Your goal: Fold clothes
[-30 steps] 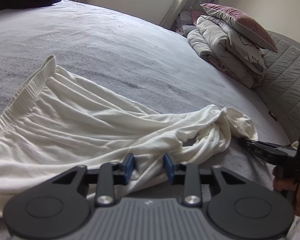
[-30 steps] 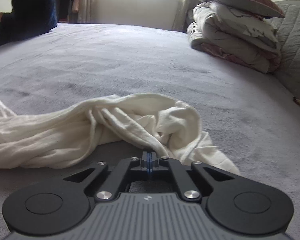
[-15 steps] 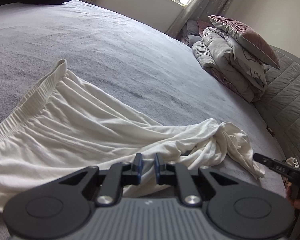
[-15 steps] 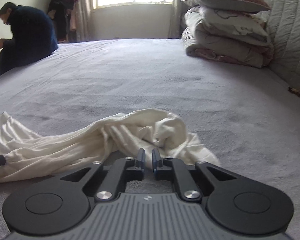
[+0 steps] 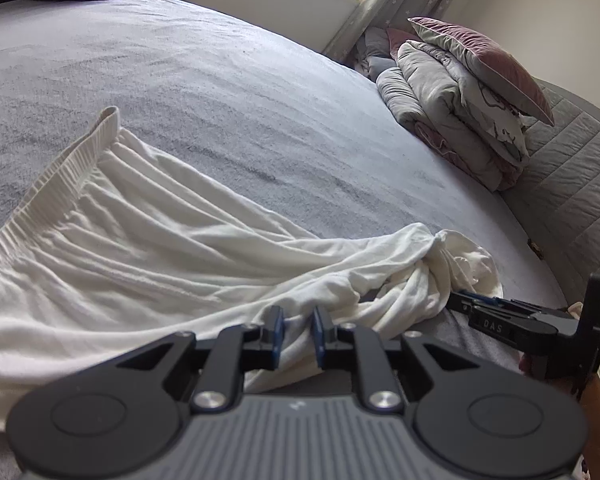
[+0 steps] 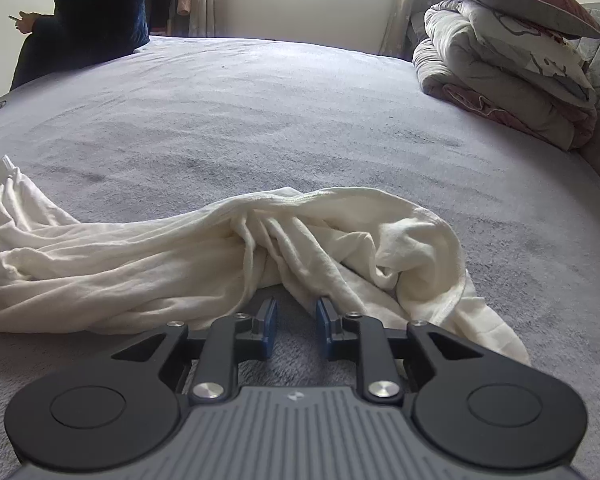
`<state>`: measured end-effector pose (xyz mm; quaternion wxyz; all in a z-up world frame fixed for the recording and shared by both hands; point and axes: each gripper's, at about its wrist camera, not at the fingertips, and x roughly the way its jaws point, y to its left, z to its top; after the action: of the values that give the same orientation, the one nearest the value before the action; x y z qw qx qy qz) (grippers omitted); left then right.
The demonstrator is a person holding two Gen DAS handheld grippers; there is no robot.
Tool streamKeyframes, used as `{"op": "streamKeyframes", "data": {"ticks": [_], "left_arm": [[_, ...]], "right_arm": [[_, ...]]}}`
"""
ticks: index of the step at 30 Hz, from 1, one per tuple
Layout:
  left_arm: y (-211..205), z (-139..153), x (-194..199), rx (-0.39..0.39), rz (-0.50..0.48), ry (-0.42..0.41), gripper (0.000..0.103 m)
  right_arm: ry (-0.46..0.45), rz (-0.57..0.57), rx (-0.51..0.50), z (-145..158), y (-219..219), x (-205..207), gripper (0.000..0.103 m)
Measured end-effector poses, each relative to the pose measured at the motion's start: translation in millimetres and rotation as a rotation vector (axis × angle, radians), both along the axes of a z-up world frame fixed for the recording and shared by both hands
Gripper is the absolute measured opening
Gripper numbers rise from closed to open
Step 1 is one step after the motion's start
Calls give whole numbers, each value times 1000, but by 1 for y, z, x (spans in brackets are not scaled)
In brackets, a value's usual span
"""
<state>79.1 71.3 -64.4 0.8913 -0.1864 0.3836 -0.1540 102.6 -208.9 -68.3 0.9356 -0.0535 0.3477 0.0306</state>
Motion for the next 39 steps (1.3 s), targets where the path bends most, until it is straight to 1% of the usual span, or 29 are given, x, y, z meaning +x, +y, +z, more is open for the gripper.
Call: {"op": "streamKeyframes", "data": {"ticks": [4, 7, 8, 9, 10, 14, 20, 28, 34, 39], "left_arm": [[1, 2, 1, -10, 2, -2, 18], [2, 0, 2, -7, 3, 0, 18], [1, -1, 2, -4, 3, 3, 18], [1, -2, 2, 0, 3, 5, 18], [0, -2, 2, 5, 3, 6, 18], [0, -1, 2, 8, 2, -1, 18], [-1, 1, 0, 11, 5, -7, 18], [3, 10, -14, 23, 4, -35, 18], [13, 17, -29, 32, 15, -46, 18], [32, 18, -43, 41, 59, -18, 18]], "right_arm": [[-15, -8, -16, -2, -1, 5, 28], [-25, -14, -28, -3, -2, 8, 27], [-29, -16, -32, -4, -2, 10, 25], [-33, -18, -36, -4, -3, 11, 10], [-36, -20, -41, -5, -3, 12, 3], [-49, -53, -46, 6, -12, 2, 3], [-88, -107, -58, 36, -31, -23, 3], [-134, -198, -43, 68, -62, -62, 3], [-161, -213, -42, 81, -68, -89, 3], [-162, -213, -31, 81, -67, -105, 3]]}}
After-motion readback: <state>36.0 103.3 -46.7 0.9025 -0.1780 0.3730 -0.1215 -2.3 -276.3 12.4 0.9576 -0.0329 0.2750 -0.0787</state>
